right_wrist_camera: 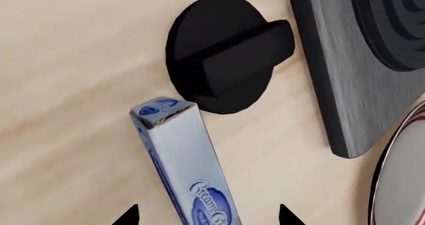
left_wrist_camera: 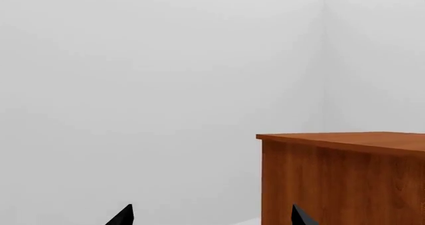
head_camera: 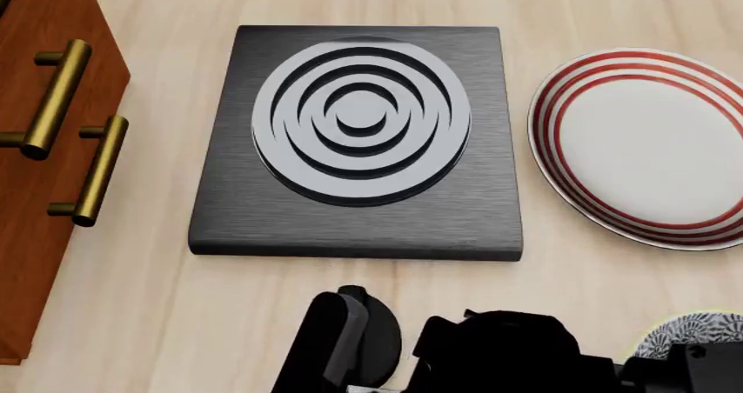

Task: Pick up the cream cheese and put it in the bowl.

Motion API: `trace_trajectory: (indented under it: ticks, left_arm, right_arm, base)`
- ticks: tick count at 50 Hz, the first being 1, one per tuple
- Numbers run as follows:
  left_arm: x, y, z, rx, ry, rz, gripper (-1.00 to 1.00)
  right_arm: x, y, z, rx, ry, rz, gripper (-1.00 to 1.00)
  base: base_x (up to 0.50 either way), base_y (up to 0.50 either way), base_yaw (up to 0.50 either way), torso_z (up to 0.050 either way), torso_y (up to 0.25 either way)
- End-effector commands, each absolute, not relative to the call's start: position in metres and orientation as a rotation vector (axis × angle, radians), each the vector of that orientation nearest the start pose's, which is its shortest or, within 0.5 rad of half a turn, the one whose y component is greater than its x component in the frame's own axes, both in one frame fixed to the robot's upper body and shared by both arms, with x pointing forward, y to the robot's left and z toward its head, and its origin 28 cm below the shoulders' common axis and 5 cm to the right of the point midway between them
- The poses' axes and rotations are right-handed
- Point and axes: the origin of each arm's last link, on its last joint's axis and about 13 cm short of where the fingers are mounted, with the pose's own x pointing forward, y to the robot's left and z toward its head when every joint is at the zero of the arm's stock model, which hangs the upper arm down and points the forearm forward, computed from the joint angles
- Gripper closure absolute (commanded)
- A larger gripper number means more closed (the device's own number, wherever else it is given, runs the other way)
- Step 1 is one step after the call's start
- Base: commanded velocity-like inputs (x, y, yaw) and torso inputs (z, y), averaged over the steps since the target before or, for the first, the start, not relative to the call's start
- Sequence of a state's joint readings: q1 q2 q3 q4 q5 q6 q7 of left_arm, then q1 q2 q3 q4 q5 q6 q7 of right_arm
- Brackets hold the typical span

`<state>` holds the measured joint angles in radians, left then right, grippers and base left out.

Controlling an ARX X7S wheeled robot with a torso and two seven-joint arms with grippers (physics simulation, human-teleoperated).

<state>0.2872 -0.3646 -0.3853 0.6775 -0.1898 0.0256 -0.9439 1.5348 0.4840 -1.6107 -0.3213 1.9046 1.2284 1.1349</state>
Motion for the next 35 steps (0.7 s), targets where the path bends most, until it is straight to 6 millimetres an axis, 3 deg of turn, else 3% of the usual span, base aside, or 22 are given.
trace_trajectory:
  ticks: [1, 35]
  left_arm:
    - [0.140, 0.312, 0.142, 0.066, -0.608, 1.040, -1.00]
    - [0.139, 0.310, 0.143, 0.070, -0.614, 1.042, -1.00]
  right_arm:
    - [0.220, -0.060, 0.198, -1.100, 0.704, 0.475, -1.00]
    - [0.228, -0.064, 0.188, -1.111, 0.746, 0.476, -1.00]
  base:
    - [0.00, 0.00, 0.00, 0.000, 0.000]
    - [0.00, 0.00, 0.00, 0.000, 0.000]
